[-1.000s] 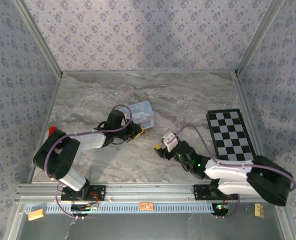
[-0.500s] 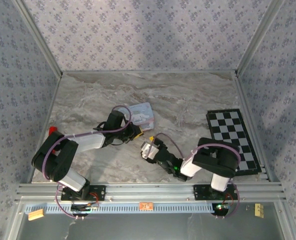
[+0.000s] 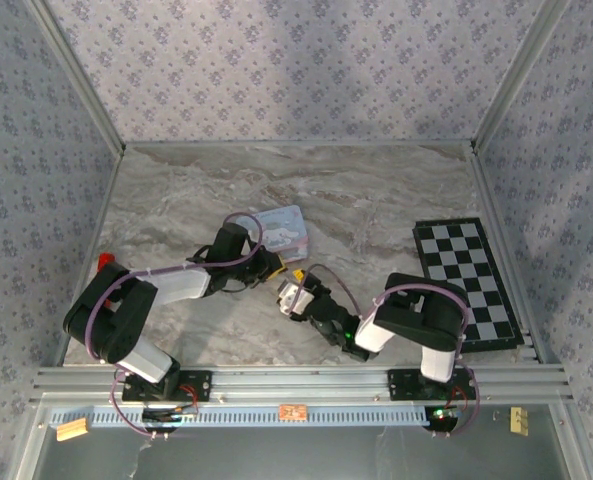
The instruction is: Unlock the padlock with the key
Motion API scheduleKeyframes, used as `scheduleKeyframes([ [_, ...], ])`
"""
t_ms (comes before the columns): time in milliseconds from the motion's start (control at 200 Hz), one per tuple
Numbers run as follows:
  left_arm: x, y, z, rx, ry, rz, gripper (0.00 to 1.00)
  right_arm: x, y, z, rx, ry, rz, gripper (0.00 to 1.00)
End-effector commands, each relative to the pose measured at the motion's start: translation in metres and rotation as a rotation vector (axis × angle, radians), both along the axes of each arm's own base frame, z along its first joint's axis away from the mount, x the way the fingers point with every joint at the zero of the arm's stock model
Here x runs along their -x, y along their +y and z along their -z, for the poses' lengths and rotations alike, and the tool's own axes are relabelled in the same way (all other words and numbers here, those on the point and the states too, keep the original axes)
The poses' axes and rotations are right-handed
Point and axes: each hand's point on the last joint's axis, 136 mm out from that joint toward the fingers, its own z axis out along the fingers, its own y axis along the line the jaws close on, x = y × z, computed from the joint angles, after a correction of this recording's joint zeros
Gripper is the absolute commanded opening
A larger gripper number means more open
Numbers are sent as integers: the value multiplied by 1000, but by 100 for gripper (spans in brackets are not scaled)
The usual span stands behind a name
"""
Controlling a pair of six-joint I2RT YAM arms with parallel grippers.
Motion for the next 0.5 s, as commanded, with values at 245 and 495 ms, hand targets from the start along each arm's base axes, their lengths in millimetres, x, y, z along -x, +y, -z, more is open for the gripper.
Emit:
scheduleKeyframes([
  [245, 1, -2, -11, 25, -35, 19, 0, -10, 2, 1, -2, 6, -7, 41],
  [495, 1, -3, -12, 26, -36, 22, 0, -9, 7, 9, 14, 14, -23, 38],
])
